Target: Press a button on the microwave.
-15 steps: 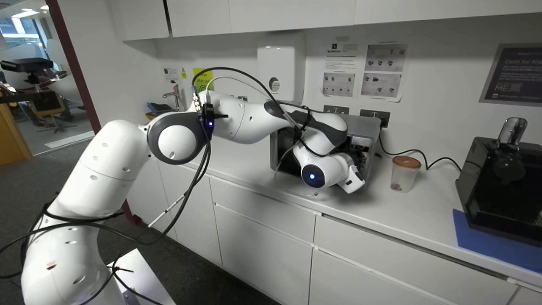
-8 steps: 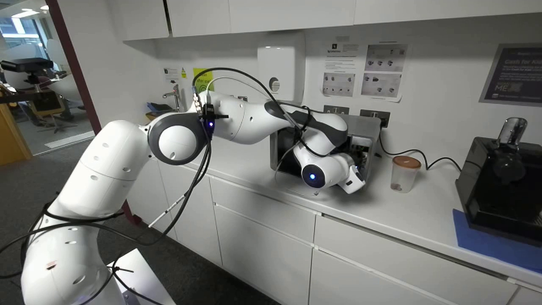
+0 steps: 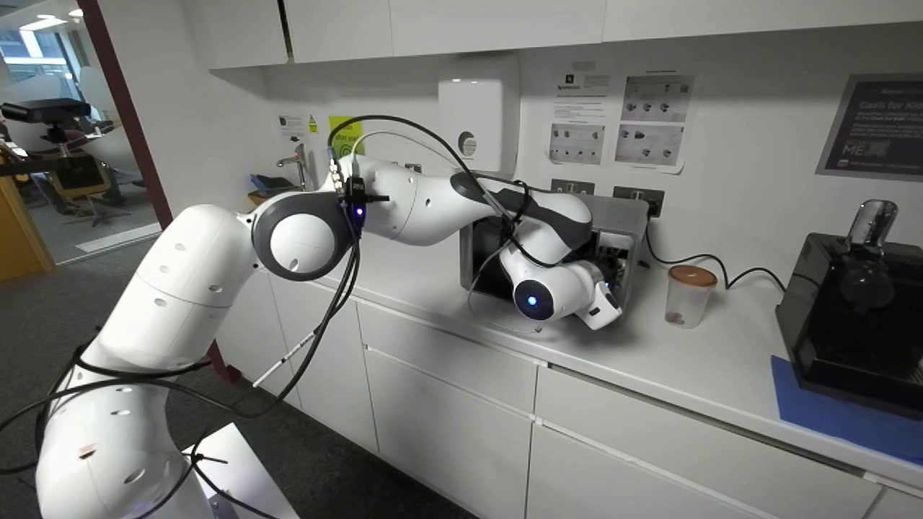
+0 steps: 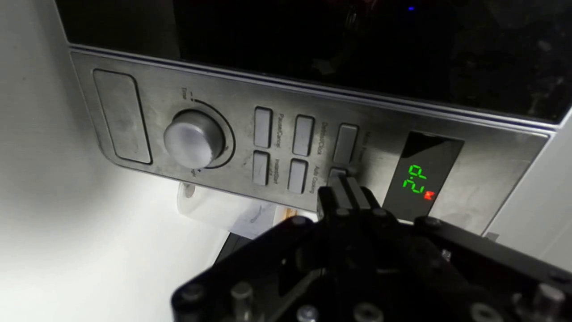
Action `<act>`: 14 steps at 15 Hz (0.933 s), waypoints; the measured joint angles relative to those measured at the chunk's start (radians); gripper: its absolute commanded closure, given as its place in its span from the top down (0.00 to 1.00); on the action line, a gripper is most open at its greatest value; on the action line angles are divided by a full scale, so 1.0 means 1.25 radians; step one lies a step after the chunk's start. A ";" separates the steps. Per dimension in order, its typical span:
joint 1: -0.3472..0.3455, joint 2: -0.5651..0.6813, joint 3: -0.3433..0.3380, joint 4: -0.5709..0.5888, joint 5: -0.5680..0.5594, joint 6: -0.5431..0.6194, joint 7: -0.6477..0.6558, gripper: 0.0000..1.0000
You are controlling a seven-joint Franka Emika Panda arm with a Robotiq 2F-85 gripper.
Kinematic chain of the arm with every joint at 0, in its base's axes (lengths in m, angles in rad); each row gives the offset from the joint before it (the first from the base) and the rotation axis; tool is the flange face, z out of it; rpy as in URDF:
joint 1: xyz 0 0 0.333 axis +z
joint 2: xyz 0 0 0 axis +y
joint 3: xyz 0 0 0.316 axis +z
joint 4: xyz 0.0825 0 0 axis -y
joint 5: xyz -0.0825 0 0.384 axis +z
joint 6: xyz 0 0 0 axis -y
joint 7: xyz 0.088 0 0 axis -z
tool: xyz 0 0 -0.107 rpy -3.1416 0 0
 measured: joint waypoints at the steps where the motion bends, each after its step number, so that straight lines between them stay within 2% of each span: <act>1: 0.000 0.000 0.000 0.000 0.000 0.000 0.001 0.00; 14: 0.000 0.001 0.000 0.000 0.000 0.001 0.046 0.00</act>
